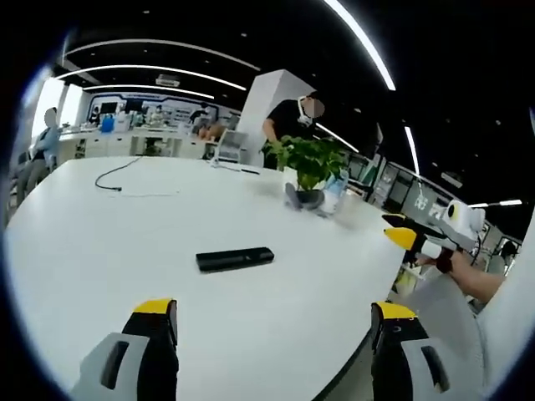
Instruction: Press the specified remote control buttons in sequence, fully releasing each button before pressing the next.
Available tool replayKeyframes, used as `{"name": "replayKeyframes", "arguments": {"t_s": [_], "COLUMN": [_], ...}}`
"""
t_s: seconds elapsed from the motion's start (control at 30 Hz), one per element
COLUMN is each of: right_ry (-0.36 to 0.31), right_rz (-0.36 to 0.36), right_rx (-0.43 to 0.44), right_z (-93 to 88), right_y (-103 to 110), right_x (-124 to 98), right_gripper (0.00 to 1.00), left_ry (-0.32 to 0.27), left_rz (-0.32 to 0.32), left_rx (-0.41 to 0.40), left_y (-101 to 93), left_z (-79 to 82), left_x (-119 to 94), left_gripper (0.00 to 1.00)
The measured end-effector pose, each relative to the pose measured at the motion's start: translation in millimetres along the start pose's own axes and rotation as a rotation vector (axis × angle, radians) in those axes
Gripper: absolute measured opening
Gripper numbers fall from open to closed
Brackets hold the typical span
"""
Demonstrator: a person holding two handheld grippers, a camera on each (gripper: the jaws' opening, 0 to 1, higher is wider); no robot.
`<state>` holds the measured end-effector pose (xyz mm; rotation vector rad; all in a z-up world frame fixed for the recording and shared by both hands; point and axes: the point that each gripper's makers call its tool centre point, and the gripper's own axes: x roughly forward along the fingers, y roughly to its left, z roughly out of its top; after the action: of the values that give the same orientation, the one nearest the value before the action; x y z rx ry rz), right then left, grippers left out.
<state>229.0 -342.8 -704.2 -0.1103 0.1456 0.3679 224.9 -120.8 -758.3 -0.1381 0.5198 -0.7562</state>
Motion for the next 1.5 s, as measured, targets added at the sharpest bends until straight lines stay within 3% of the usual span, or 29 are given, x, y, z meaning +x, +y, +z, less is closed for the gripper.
{"name": "replayKeyframes", "arguments": {"t_s": [0.2, 0.4, 0.7, 0.97, 1.5], "right_ry": [-0.001, -0.011, 0.000, 0.006, 0.016], "right_rz": [-0.001, 0.003, 0.030, 0.028, 0.020], "right_rx": [-0.008, -0.014, -0.021, -0.025, -0.037], "right_z": [-0.1, 1.7, 0.6, -0.1, -1.2], "right_y": [-0.6, 0.7, 6.4, 6.2, 5.9], "right_x": [-0.3, -0.8, 0.9, 1.2, 1.1], "right_gripper": [0.54, 0.53, 0.52, 0.52, 0.49], "left_ry": [0.045, 0.040, 0.035, 0.041, 0.154], "left_rz": [0.002, 0.004, 0.010, -0.014, -0.067], "left_rx": [0.081, 0.056, 0.117, 0.138, 0.211], "left_y": [-4.4, -4.3, -0.8, -6.8, -6.9], "left_z": [-4.0, -2.6, 17.5, 21.8, 12.3], "left_x": [2.5, 2.9, 10.4, 20.1, 47.6], "left_gripper": [1.00, 1.00, 1.00, 1.00, 1.00]}}
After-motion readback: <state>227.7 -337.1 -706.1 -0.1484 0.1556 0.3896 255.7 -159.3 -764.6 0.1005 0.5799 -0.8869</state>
